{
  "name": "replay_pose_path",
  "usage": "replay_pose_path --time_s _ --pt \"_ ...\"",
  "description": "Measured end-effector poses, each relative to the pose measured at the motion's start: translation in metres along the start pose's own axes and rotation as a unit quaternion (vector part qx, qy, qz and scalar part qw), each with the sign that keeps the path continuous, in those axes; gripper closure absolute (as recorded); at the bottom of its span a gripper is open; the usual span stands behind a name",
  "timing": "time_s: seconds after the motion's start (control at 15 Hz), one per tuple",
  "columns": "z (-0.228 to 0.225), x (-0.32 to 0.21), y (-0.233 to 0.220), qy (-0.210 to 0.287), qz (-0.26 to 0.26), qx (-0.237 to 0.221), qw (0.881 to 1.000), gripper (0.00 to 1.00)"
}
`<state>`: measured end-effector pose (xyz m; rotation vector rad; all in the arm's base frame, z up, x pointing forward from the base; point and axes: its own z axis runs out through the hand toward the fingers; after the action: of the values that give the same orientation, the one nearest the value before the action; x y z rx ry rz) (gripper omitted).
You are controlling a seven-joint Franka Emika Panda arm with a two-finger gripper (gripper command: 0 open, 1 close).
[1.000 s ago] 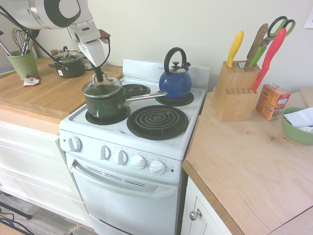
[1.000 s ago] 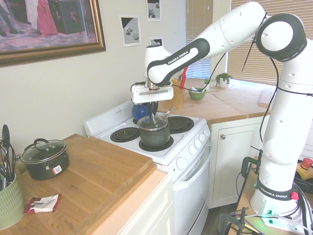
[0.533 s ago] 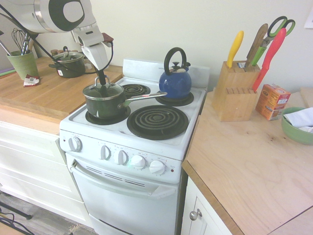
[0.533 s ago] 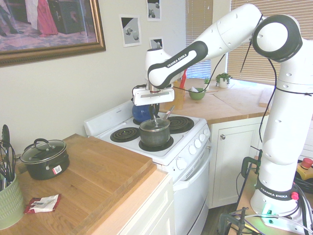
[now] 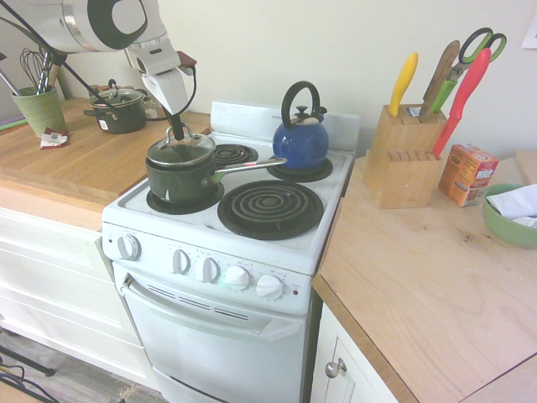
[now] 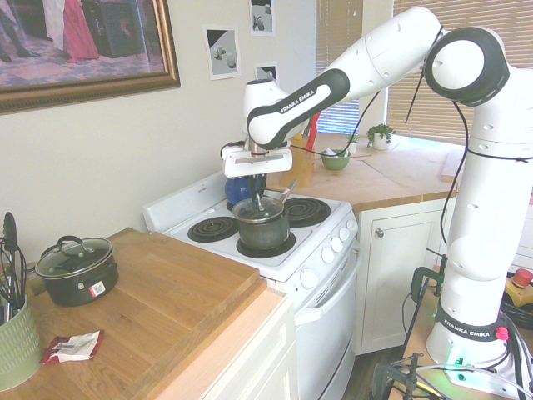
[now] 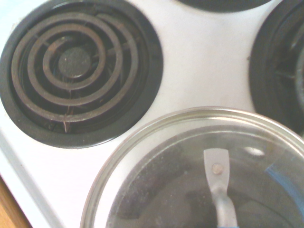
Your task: Cover the lid of the pot
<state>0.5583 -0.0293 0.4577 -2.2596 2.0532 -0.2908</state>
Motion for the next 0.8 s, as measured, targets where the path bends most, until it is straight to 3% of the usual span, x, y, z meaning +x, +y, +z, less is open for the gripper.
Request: replay_pose_path --time_s 0.8 --pt "0.003 0.008 -0.002 0.003 0.006 0.003 1.000 1.00"
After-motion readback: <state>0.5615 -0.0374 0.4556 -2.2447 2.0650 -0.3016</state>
